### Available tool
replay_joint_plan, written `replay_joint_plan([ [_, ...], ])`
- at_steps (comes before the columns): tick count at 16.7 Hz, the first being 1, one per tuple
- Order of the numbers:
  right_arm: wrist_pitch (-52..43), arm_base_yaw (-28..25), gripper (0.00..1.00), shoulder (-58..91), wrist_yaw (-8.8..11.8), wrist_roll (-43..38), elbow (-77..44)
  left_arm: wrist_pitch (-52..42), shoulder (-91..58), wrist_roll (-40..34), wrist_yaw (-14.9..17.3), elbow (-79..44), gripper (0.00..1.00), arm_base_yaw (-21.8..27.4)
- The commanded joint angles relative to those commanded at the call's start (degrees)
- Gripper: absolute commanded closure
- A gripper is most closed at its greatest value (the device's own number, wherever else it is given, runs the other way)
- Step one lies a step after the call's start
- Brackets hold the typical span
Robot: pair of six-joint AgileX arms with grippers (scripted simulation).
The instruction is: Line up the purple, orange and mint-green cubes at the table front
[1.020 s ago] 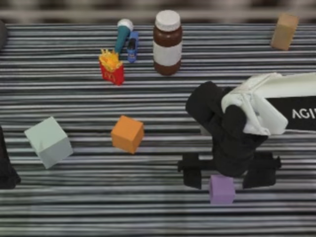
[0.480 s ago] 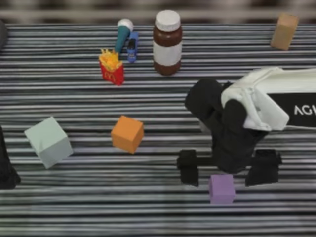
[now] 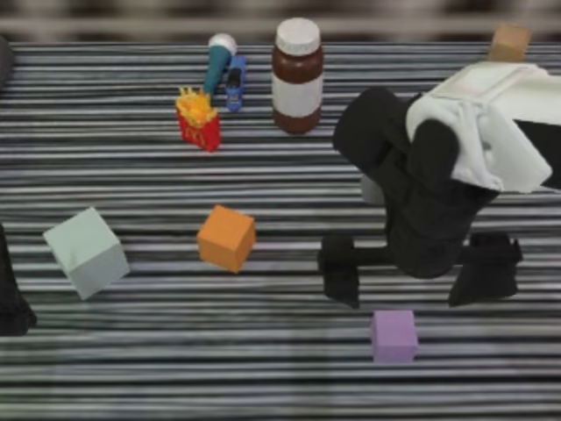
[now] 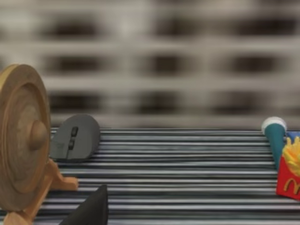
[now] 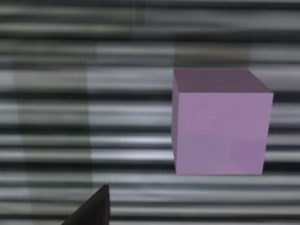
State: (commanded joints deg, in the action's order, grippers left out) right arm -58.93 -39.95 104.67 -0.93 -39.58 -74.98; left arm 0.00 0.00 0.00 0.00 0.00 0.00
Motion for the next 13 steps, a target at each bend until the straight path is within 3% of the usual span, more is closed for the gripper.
replay_joint_plan([
  [7, 2.1, -0.2, 0.00, -3.1, 0.2, 1.4, 3.1, -2.4, -3.5, -0.2, 0.1, -3.5, 0.00, 1.2],
  [13, 13.2, 0.4, 0.00, -24.5, 0.9, 8.8, 19.1, -15.9, -27.0, -1.0, 0.2, -24.8, 0.00, 7.1],
])
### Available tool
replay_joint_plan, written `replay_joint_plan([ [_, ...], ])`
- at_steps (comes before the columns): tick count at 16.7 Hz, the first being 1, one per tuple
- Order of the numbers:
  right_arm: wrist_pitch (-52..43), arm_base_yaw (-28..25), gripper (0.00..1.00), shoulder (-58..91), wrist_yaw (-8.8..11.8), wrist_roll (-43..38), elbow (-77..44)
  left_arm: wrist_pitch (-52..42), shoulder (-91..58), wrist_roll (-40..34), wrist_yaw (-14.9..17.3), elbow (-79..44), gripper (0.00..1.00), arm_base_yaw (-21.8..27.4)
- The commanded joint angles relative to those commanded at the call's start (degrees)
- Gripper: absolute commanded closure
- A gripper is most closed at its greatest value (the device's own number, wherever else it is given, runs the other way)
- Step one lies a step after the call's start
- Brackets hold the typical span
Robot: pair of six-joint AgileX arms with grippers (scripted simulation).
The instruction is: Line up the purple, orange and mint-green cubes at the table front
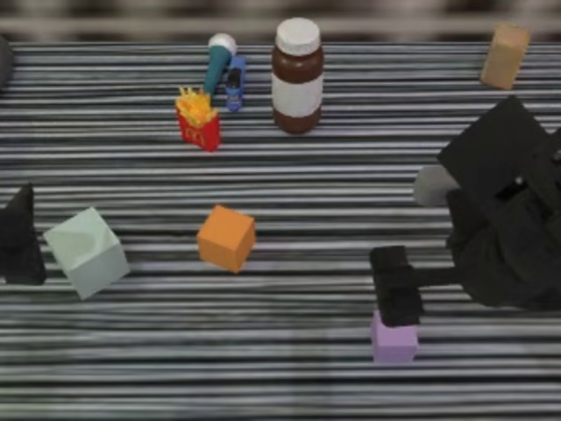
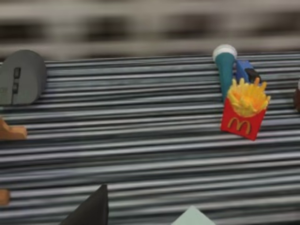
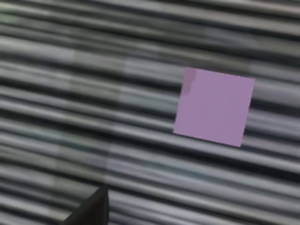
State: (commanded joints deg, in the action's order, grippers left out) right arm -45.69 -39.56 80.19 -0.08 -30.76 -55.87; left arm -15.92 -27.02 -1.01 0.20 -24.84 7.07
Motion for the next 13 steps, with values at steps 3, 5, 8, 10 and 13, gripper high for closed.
replay_joint_plan([
  [3, 8.3, 3.0, 0.00, -16.8, 0.5, 5.6, 12.0, -9.5, -19.2, -0.5, -0.1, -14.6, 0.00, 3.9],
  [5, 13.9, 6.0, 0.00, -28.1, 0.8, 9.4, 20.2, -16.3, -33.0, -0.9, -0.1, -24.6, 0.00, 6.7],
  [8, 22.4, 12.4, 0.00, -44.4, 1.1, 15.4, 32.3, -26.4, -52.5, -1.5, 0.0, -39.1, 0.00, 10.8],
  [10, 27.4, 17.1, 0.00, -53.2, 1.1, 18.9, 38.8, -32.6, -63.7, -1.8, 0.0, -47.9, 0.00, 13.4],
  [13, 34.8, 25.0, 0.00, -64.6, 0.8, 24.0, 47.0, -40.6, -78.3, -2.3, 0.1, -60.1, 0.00, 16.8],
])
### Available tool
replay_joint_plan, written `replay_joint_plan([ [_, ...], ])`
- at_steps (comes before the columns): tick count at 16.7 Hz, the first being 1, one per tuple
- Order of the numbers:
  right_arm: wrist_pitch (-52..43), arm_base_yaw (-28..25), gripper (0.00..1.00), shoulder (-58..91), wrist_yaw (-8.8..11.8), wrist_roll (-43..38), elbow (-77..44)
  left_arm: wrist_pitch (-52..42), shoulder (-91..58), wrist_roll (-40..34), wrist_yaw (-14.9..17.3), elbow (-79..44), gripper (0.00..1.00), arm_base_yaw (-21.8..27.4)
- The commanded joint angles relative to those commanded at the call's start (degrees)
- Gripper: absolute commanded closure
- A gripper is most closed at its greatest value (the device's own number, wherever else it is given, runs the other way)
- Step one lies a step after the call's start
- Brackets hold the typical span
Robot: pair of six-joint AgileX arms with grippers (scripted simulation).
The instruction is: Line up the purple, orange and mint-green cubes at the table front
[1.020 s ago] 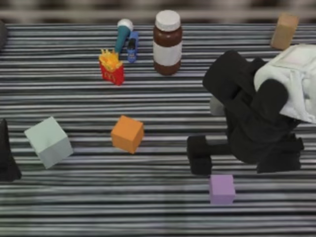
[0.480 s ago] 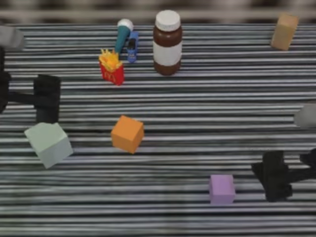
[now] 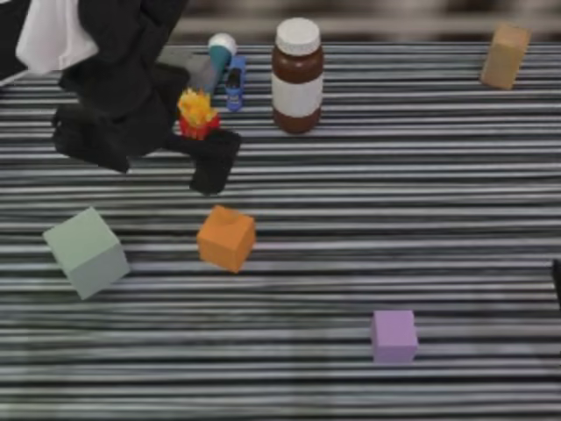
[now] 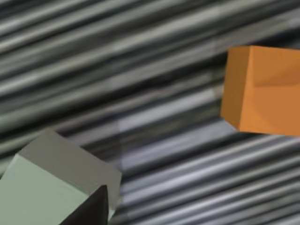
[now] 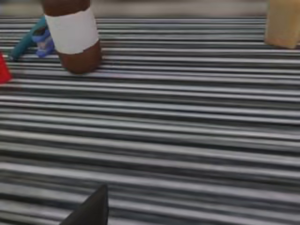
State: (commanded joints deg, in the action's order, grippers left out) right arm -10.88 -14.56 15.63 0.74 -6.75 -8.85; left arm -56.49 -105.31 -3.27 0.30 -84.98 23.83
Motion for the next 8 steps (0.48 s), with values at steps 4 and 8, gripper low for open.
replay_joint_plan([
  [4, 7.4, 9.1, 0.00, -11.0, -0.5, 4.7, 6.5, -7.5, -14.9, -0.5, -0.1, -12.7, 0.00, 3.3],
  [8, 10.8, 13.9, 0.00, -15.6, -0.7, 6.7, 8.8, -10.7, -20.9, -0.7, -0.1, -18.5, 0.00, 4.8],
])
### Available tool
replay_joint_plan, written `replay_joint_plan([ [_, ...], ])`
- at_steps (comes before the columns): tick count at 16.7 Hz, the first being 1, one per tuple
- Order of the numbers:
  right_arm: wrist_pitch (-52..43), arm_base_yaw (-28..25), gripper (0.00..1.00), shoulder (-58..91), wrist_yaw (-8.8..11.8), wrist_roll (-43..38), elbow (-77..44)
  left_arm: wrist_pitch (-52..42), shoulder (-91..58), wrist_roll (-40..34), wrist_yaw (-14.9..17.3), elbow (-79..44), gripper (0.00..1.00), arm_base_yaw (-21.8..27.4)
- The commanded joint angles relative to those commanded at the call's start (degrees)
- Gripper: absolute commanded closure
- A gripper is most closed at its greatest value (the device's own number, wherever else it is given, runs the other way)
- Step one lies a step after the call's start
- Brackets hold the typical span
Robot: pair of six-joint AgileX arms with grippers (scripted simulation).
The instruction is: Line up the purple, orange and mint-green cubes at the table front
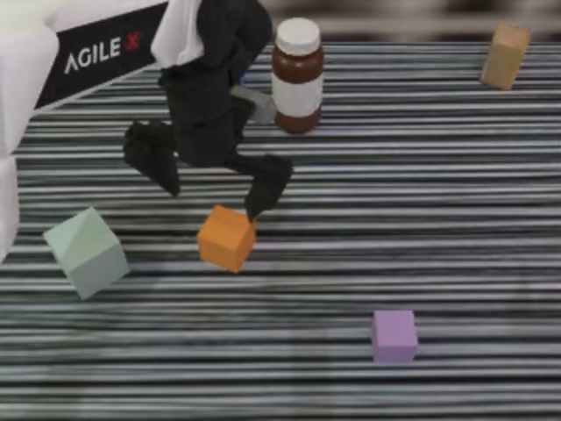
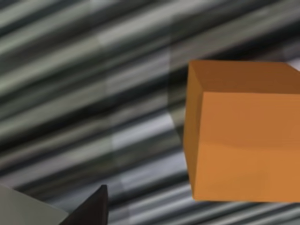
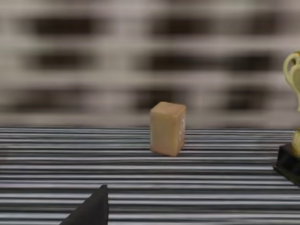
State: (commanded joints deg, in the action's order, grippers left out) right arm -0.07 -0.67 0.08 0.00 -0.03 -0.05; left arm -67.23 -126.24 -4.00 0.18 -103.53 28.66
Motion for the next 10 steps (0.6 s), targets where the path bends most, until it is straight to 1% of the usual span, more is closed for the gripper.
replay_joint_plan([
  [6, 0.1, 0.1, 0.00, -0.1, 0.0, 0.0, 0.0, 0.2, -0.1, 0.0, 0.0, 0.2, 0.00, -0.2],
  [8, 0.1, 0.1, 0.00, -0.1, 0.0, 0.0, 0.0, 2.3, -0.9, 0.2, 0.0, 1.7, 0.00, -0.1],
  [10, 0.1, 0.1, 0.00, -0.1, 0.0, 0.0, 0.0, 6.5, -2.3, 0.2, 0.0, 4.2, 0.00, -0.1],
])
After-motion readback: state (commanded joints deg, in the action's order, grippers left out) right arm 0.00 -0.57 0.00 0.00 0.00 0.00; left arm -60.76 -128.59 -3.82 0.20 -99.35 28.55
